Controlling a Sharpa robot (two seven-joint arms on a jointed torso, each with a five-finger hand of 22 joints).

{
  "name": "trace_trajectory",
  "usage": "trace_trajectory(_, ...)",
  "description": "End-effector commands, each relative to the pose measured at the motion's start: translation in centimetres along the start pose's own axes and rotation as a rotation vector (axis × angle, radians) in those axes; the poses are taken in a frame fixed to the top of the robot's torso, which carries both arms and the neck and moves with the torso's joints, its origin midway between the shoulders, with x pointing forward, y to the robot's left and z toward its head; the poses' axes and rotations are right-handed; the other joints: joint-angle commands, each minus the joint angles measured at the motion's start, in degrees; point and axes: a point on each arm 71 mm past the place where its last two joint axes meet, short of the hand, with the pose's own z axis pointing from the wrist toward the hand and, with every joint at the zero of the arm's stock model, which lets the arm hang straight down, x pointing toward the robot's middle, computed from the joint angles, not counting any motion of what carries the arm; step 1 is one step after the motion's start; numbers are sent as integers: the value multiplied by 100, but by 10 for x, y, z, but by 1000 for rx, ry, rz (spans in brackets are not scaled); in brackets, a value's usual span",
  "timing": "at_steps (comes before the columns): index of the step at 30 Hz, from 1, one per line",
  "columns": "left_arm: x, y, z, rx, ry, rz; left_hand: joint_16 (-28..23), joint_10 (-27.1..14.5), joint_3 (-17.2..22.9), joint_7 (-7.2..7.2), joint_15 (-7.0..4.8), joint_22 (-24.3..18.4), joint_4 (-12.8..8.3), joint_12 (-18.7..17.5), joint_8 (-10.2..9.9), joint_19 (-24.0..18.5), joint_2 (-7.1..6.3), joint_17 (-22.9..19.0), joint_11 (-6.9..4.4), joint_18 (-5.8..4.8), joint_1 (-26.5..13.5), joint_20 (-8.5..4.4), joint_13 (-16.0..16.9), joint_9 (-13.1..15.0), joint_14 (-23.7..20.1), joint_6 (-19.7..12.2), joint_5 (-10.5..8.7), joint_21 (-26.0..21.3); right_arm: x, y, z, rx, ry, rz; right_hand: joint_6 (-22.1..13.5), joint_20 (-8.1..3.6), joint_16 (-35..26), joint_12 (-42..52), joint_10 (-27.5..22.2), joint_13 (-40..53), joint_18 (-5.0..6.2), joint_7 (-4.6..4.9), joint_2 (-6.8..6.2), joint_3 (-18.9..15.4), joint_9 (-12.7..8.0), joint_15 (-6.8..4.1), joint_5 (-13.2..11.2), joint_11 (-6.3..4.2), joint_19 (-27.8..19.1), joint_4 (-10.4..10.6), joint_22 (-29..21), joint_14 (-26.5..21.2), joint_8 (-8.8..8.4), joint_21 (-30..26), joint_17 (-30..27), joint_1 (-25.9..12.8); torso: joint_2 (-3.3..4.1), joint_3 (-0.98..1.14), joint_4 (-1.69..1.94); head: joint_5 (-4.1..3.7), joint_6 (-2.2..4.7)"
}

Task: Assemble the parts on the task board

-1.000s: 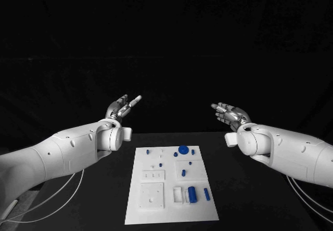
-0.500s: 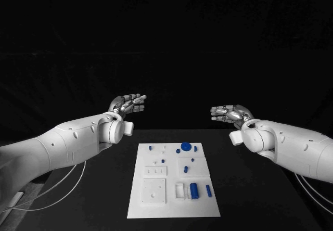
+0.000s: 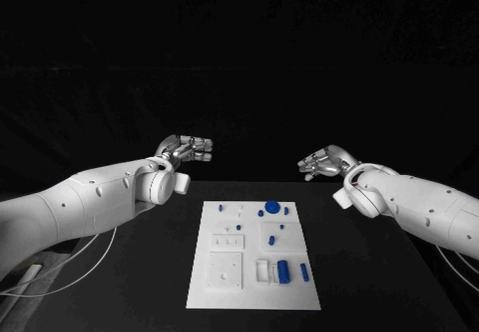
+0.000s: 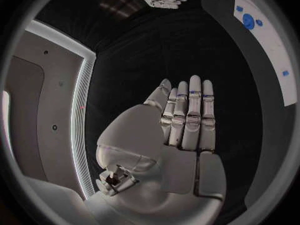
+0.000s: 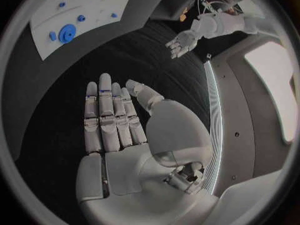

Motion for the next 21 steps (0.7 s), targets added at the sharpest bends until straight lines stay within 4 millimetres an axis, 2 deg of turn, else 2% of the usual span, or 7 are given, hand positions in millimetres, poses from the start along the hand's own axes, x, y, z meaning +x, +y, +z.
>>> trace_trajectory(1,6,-8,-5,14,70,17,-48,-46,-28,16,3,-12,28,-16,-22,48,-43,3,27,-90,-128,-20,-1,-11,65,-72,-57,6,9,15,5,-81,86,-278,42,-189,500,-2,-111,-4,134,-36,-39,-237,-18,-145,7,-39,440,5,122,392,-13,265,391,115,155,-17,55,-7,33)
trace_trajectory(4,7,-14,-9,23,89,16,-58,-67,-47,25,-6,-26,44,-15,-22,102,-85,14,35,-86,-182,-27,-1,-15,116,-117,-74,-11,12,25,9,-105,105,-353,16,-264,914,-2,-161,-9,201,-25,-59,-370,-20,-189,-18,-35,700,-2,221,427,-21,454,677,147,243,-32,93,-31,99)
trace_trajectory(7,9,-20,-16,32,114,14,-79,-97,-65,36,-10,-55,70,-15,-20,162,-130,29,45,-88,-235,-33,0,-14,157,-166,-92,-55,15,38,14,-134,119,-451,9,-296,1927,8,-199,-5,351,-36,-63,-494,-18,-208,21,-44,998,-2,426,415,-17,784,1249,174,335,-46,151,-55,159)
trace_trajectory(10,12,-24,-22,39,134,10,-117,-119,-68,43,-2,-87,88,-15,-21,207,-157,37,55,-87,-258,-30,0,-14,155,-191,-101,-110,17,47,17,-154,125,-532,-9,-216,2697,18,-260,-2,512,-35,-121,-496,-14,-183,39,-24,1050,-7,686,330,-4,1104,1706,163,412,-55,236,-97,206)
trace_trajectory(12,14,-27,-26,42,148,7,-141,-130,-65,46,0,-111,95,-15,-20,236,-173,44,59,-84,-264,-27,0,-12,160,-203,-108,-155,20,52,20,-163,128,-583,-44,-163,3005,6,-331,-7,639,-36,-134,-442,-20,-170,39,-14,1019,-7,896,268,-22,1322,1910,161,449,-59,273,-96,217)
trace_trajectory(17,19,-35,-34,55,182,2,-181,-158,-76,58,14,-143,130,-14,-19,267,-200,53,74,-86,-288,-13,1,-11,153,-232,-130,-241,28,61,25,-177,130,-690,-86,-81,3576,4,-484,-8,794,-53,-177,-426,-19,-134,20,18,1123,-3,1141,219,-22,1525,2176,146,636,-86,395,-157,319)
trace_trajectory(21,24,-43,-39,69,205,2,-211,-168,-80,62,20,-149,157,-14,-20,302,-219,61,79,-85,-290,-8,0,-12,151,-247,-139,-312,33,65,28,-183,125,-750,-111,-30,3733,4,-582,-10,848,-53,-204,-433,-21,-111,-54,44,1124,-2,1224,156,-23,1539,2206,168,729,-101,451,-192,358)
